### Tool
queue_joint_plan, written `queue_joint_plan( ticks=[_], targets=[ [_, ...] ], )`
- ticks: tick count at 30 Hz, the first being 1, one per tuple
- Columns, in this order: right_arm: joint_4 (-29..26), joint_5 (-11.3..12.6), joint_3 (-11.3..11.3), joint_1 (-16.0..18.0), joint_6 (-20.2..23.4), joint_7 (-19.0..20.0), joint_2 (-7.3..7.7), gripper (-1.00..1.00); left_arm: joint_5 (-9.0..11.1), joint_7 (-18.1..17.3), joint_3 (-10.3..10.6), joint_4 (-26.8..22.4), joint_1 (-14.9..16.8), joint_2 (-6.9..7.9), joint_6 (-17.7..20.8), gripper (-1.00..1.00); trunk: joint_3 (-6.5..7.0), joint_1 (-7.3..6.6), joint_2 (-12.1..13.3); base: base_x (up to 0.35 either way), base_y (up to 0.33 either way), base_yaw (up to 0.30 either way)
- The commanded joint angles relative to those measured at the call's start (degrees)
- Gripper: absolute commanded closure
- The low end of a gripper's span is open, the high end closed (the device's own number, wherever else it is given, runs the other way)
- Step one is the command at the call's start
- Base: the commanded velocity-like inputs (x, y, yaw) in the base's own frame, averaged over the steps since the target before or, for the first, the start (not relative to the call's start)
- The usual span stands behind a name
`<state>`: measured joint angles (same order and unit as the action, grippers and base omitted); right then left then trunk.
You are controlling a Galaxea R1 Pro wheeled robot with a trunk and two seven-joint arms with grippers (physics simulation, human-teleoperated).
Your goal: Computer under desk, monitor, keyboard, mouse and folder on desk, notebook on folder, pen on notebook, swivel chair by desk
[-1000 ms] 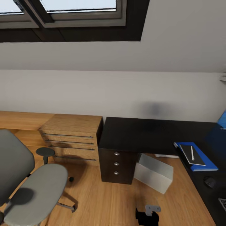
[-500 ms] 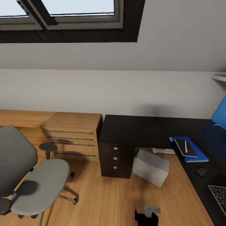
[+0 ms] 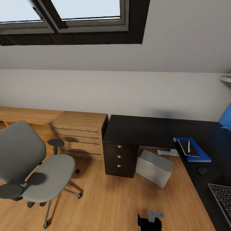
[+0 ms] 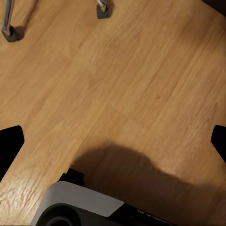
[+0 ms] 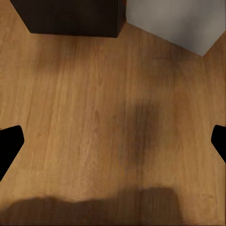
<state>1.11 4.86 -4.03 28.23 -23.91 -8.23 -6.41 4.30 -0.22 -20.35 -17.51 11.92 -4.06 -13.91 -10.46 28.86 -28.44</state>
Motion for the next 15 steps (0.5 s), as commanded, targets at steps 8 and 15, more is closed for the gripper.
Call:
queue_joint_plan(
  ticks=[8,15],
  targets=[
    [0.1,0.5,-0.5,0.1,-0.3,-0.1,-0.01,-1.00,0.5,0.0,0.0,0.0,0.0,0.01,-0.2,-1.00,-0.11,-0.01,-0.1,-0.303,-0.020,0.011],
    [0.1,0.5,-0.5,0.1,-0.3,-0.1,-0.01,-1.00,0.5,0.0,0.0,0.0,0.0,0.01,-0.2,-1.00,-0.11,-0.01,-0.1,-0.323,-0.003,0.002]
  ],
)
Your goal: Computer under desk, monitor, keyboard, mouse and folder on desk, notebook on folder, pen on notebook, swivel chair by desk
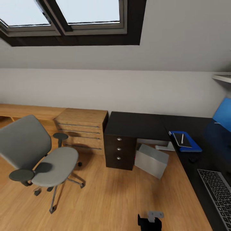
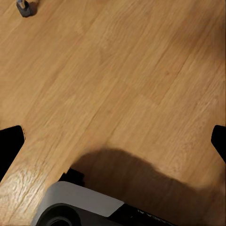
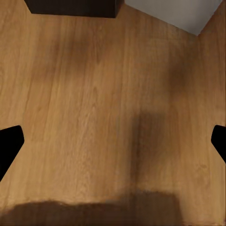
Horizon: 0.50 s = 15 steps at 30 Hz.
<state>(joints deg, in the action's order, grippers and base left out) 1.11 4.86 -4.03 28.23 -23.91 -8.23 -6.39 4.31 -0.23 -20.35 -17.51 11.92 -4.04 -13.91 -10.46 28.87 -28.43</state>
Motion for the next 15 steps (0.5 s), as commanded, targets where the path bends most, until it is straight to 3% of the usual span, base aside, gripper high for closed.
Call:
queue_joint_plan(
  ticks=[1,15],
  targets=[
    [0.1,0.5,-0.5,0.1,-0.3,-0.1,-0.02,-1.00,0.4,0.0,0.0,0.0,0.0,-0.01,-0.2,-1.00,-0.10,-0.01,-0.1,-0.326,-0.001,0.000],
    [0.1,0.5,-0.5,0.1,-0.2,-0.1,0.05,-1.00,0.4,0.0,0.1,0.0,0.0,-0.03,-0.2,-1.00,-0.10,-0.01,-0.1,-0.327,0.000,0.000]
  ],
)
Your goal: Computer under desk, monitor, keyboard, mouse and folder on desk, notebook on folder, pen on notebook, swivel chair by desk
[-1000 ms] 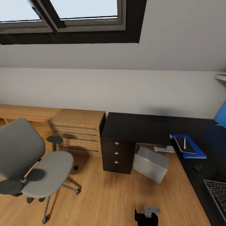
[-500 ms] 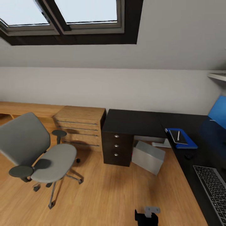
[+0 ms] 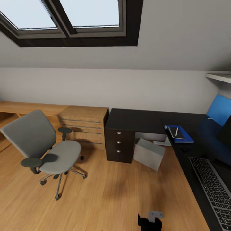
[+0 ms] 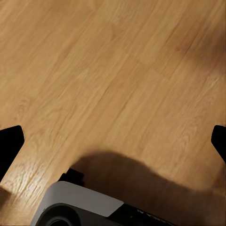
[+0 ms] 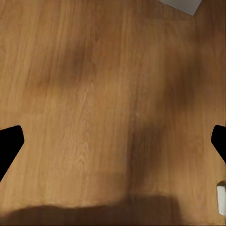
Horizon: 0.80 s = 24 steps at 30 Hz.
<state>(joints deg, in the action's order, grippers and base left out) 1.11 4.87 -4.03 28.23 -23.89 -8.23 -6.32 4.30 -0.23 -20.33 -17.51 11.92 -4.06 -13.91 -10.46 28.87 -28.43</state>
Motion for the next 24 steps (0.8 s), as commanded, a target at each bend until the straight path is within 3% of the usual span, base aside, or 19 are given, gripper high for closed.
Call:
queue_joint_plan(
  ticks=[1,10,24],
  targets=[
    [0.1,0.5,-0.5,0.1,-0.2,-0.1,-0.02,-1.00,0.4,0.0,0.0,0.0,0.0,0.00,-0.2,-1.00,-0.10,-0.01,-0.1,-0.327,0.000,0.000],
    [0.1,0.5,-0.4,0.1,-0.3,-0.2,0.05,-1.00,0.4,0.0,0.1,0.0,0.0,-0.06,-0.1,-1.00,-0.10,-0.01,-0.1,-0.269,-0.010,0.000],
    [0.1,0.5,-0.4,0.1,-0.3,-0.2,0.06,-1.00,0.5,0.0,0.1,0.2,0.0,-0.07,-0.1,-1.00,-0.10,-0.01,-0.1,-0.093,-0.136,0.000]
  ],
)
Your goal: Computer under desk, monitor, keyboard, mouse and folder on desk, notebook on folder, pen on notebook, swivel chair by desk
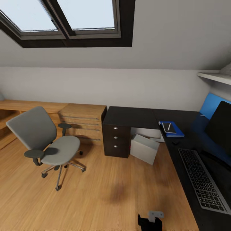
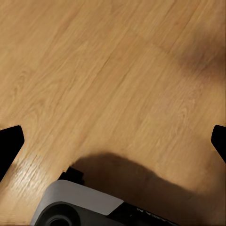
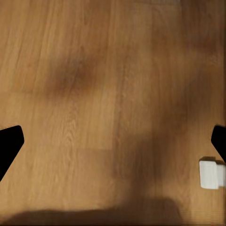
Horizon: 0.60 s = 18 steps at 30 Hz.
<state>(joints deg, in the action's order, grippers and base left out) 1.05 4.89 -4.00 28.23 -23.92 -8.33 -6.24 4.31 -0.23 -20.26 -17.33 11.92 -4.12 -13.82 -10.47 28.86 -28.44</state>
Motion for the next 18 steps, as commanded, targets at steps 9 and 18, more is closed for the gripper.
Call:
queue_joint_plan(
  ticks=[9,18],
  targets=[
    [0.0,0.6,-0.4,0.1,-0.3,-0.2,-0.11,-1.00,0.5,0.0,0.0,0.0,0.0,-0.01,-0.2,-1.00,-0.10,0.00,-0.1,-0.283,-0.055,0.000],
    [0.0,0.6,-0.3,0.1,-0.3,-0.3,-0.14,-1.00,0.5,0.0,0.0,0.0,0.0,-0.01,-0.2,-1.00,-0.10,0.00,-0.1,-0.300,-0.007,0.000]
  ],
)
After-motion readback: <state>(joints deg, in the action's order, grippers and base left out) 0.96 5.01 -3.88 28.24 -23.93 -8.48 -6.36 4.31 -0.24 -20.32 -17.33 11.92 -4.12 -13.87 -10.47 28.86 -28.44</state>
